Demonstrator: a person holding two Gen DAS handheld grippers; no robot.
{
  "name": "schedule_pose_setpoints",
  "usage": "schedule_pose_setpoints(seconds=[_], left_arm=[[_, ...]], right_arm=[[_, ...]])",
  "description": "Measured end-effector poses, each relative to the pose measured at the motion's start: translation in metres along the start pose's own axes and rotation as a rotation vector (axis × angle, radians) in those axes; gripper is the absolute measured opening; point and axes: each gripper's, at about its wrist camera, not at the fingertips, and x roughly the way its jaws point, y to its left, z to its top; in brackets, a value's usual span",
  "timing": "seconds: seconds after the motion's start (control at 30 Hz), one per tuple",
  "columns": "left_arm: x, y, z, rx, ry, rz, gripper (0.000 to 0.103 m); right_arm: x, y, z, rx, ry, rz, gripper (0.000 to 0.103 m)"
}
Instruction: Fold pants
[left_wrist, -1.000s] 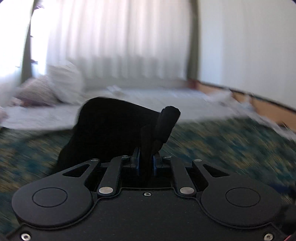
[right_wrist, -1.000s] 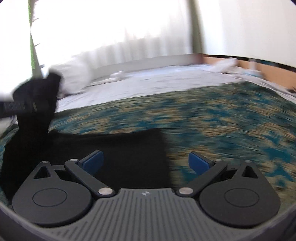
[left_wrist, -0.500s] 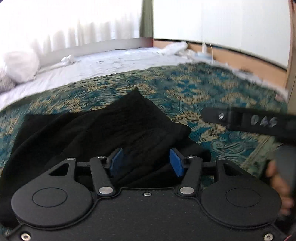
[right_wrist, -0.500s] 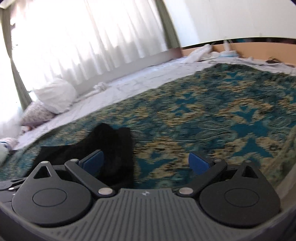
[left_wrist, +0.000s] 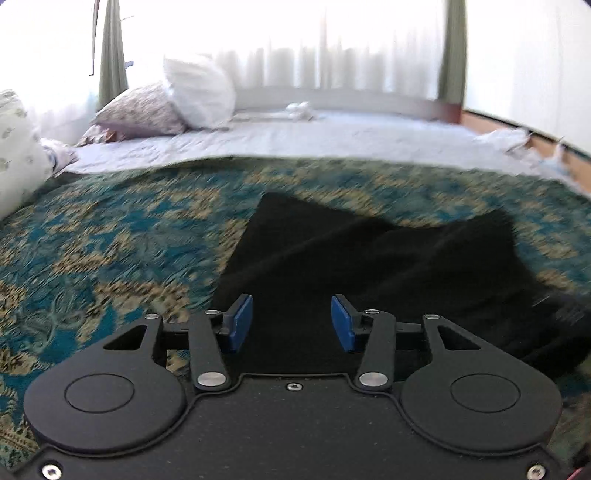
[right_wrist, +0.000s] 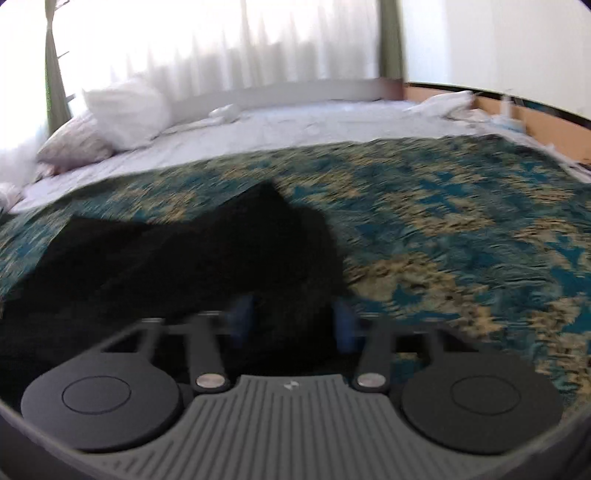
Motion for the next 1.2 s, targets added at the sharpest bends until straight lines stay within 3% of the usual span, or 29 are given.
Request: schedule_pose_setpoints(seconds=[0.03,0.1,0.2,0.27,0.37,0.47,0.63,0.87,1.0,1.2], left_arm=[[0.005,0.002,-0.003,0.003,0.013,0.008,0.044],[0.012,0.002,-0.01,0.012,0.031,0.013,0.044],[0.017,0.0,-0.018,0.024,0.027,0.017,0.044],[0.018,-0.004,-0.02,0.035,0.018,0.02,0.044],[0.021,-0.005,-0.022,0.041,0.014,0.016,0.044],[0.02,-0.003,-0.023,0.034,0.012,0.005,0.045],[0.02,-0.003,-0.023,0.035,0.01,0.002,0.045],[0.02,-0.003,-0.023,0.034,0.01,0.001,0.045],[0.02,-0.003,-0.024,0.036,0.007,-0.004,0.046],[0.019,-0.002,-0.023,0.038,0.011,-0.011,0.048]], right_arm=[[-0.006,-0.003,0.002,0.013,-0.015,-0.015,0.017],[-0.013,-0.01,0.001,0.026,-0.02,-0.071,0.014],[-0.003,-0.019,-0.012,0.002,0.052,-0.141,0.013],[-0.006,-0.02,-0.018,-0.019,0.036,-0.143,0.017],[-0.016,-0.02,-0.013,0.015,0.016,-0.145,0.032],[-0.024,-0.019,-0.003,0.044,-0.035,-0.135,0.033],[-0.03,0.001,0.011,-0.011,-0.072,-0.067,0.04],[-0.017,0.033,0.011,-0.121,-0.036,0.008,0.041],[-0.003,0.039,0.002,-0.156,0.021,-0.022,0.04],[-0.001,0.035,-0.004,-0.17,0.037,-0.138,0.046]])
